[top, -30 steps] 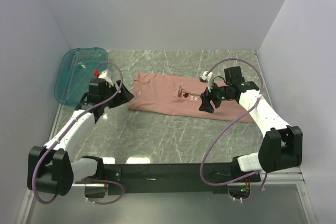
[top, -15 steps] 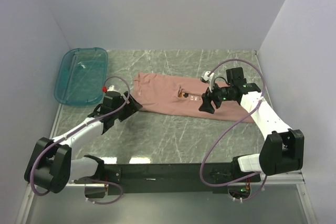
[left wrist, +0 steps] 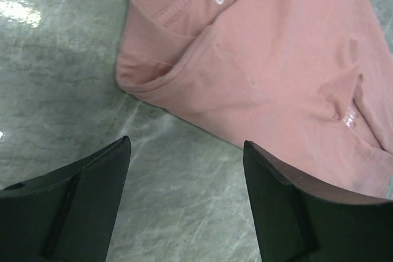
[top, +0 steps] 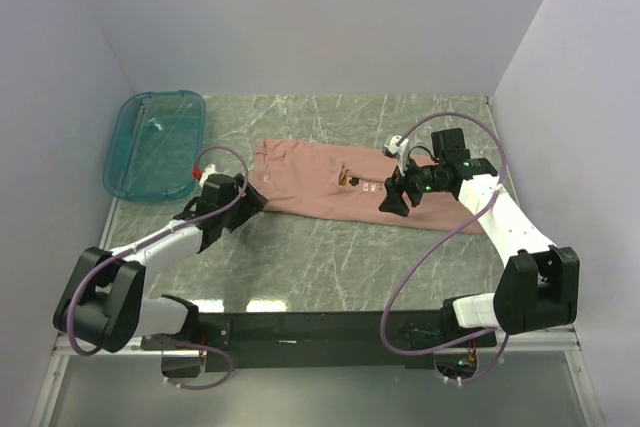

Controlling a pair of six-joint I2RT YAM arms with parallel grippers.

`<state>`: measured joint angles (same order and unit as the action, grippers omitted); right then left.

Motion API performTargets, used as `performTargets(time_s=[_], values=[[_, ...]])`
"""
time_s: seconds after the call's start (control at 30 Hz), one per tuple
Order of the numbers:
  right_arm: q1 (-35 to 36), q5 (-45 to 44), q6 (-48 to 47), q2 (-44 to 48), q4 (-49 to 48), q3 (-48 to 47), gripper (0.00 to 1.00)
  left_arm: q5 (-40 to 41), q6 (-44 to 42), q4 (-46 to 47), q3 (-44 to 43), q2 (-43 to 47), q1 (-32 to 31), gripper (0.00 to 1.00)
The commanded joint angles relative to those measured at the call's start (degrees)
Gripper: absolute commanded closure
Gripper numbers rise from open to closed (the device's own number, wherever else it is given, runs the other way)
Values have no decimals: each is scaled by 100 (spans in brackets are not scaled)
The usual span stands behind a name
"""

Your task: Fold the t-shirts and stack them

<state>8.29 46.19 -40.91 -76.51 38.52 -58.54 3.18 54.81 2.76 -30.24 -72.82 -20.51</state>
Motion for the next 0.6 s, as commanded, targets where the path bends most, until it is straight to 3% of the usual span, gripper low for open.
performTargets(time_s=[0.0,0.23,0.57], values=[[-47,127,-84,101,-73,-34,27,323,258,224,-193,-162,-67,21],[-47,127,-93,110,-64,-34,27,886,759,-136,-702,-829,-199,24],[-91,179,-128,119,-3,-61,27,1422,1155,-681,-1283,-1604,-251,40]])
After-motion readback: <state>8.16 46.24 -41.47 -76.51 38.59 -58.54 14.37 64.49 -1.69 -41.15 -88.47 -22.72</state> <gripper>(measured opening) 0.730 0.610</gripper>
